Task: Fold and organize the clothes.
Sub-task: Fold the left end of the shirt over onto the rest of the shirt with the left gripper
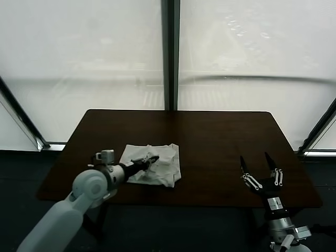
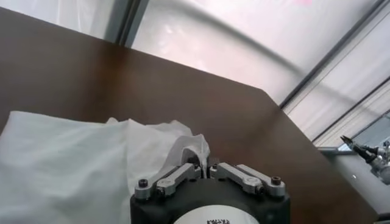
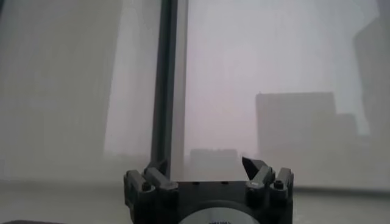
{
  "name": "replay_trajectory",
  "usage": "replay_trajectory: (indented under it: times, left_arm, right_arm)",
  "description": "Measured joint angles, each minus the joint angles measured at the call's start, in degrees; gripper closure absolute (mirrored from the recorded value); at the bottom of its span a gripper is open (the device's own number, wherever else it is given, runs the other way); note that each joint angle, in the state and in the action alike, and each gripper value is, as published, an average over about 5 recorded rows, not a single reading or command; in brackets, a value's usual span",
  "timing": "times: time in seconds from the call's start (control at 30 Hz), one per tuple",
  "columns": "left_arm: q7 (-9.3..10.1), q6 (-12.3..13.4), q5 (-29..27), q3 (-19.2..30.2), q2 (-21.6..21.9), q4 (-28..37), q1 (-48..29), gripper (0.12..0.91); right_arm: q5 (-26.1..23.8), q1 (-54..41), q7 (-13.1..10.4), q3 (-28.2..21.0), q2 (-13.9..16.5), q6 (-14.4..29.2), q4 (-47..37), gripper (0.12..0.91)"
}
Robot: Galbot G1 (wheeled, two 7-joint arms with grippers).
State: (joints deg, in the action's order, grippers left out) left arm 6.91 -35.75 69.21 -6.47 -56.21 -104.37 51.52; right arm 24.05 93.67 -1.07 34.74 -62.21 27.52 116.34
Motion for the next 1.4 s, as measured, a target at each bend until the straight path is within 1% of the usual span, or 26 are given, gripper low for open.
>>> replay_trajectory:
  times: [0.13, 0.3, 0.43, 0.5, 0.53, 0.63, 0.67, 0.73, 0.77, 0.8, 0.87, 0.9, 0.97, 1.1, 1.27, 1.4]
  left_arm:
    - [0.02, 0.11, -0.83, 0.71, -1.51, 0.87, -0.41, 0.848]
    - [0.14, 0.45, -3.21, 1.62, -3.16, 1.89, -0.84, 0.848]
    - [0.67, 0.56, -4.49, 2.59, -4.78, 2.20, -0.85, 0.846]
    - [1.29, 0.58, -4.88, 3.17, -5.65, 2.14, -0.79, 0.810]
    - [1.67, 0.60, -5.01, 3.50, -6.09, 2.02, -0.76, 0.773]
    - [2.67, 0.72, -5.25, 4.54, -7.21, 1.46, -0.78, 0.607]
    - [2.89, 0.83, -5.39, 4.90, -7.52, 1.28, -0.84, 0.532]
    - [3.19, 1.22, -6.00, 5.60, -8.06, 1.11, -1.08, 0.419]
    - [3.29, 1.43, -6.39, 5.91, -8.32, 1.12, -1.22, 0.344]
    - [3.35, 1.65, -6.83, 6.20, -8.58, 1.22, -1.39, 0.288]
    - [3.39, 1.93, -7.59, 6.63, -9.11, 1.52, -1.73, 0.191]
    - [3.40, 2.04, -7.92, 6.81, -9.35, 1.68, -1.90, 0.161]
    - [3.41, 2.24, -8.46, 7.17, -9.82, 1.95, -2.30, 0.133]
    - [3.72, 2.38, -8.76, 7.94, -10.65, 2.24, -3.12, 0.124]
    - [4.81, 2.29, -8.65, 8.40, -11.60, 2.33, -3.70, 0.123]
    - [6.06, 2.07, -8.04, 8.70, -11.79, 1.56, -3.74, 0.123]
  right_arm:
    - [-0.05, -0.13, -0.02, 0.05, -0.16, -0.17, -0.16, 0.118]
    - [-0.42, -0.39, -0.04, -0.17, -0.65, -0.52, -0.40, 0.118]
    - [-0.72, -0.57, -0.04, -0.46, -0.78, -0.71, -0.63, 0.118]
    - [-0.76, -0.76, -0.04, -0.56, -0.77, -0.79, -0.75, 0.118]
    - [-0.76, -0.90, -0.04, -0.61, -0.76, -0.83, -0.81, 0.118]
    - [-0.76, -1.30, -0.04, -0.77, -0.73, -0.93, -1.01, 0.118]
    - [-0.77, -1.40, -0.04, -0.84, -0.74, -0.95, -1.08, 0.118]
    - [-0.82, -1.52, -0.04, -0.96, -0.79, -0.96, -1.22, 0.118]
    - [-0.87, -1.55, -0.04, -1.03, -0.82, -0.96, -1.28, 0.118]
    - [-0.94, -1.57, -0.04, -1.10, -0.87, -0.96, -1.35, 0.118]
    - [-1.10, -1.64, -0.03, -1.27, -0.96, -0.97, -1.53, 0.118]
    - [-1.19, -1.72, -0.02, -1.37, -1.02, -0.97, -1.64, 0.118]
    - [-1.35, -1.96, 0.00, -1.63, -1.14, -0.99, -1.88, 0.118]
    - [-1.48, -2.54, -0.01, -2.19, -1.28, -1.13, -2.19, 0.118]
    - [-1.55, -3.37, -0.02, -2.84, -1.32, -1.26, -2.56, 0.118]
    - [-1.64, -3.85, -0.07, -3.30, -1.34, -1.32, -2.84, 0.118]
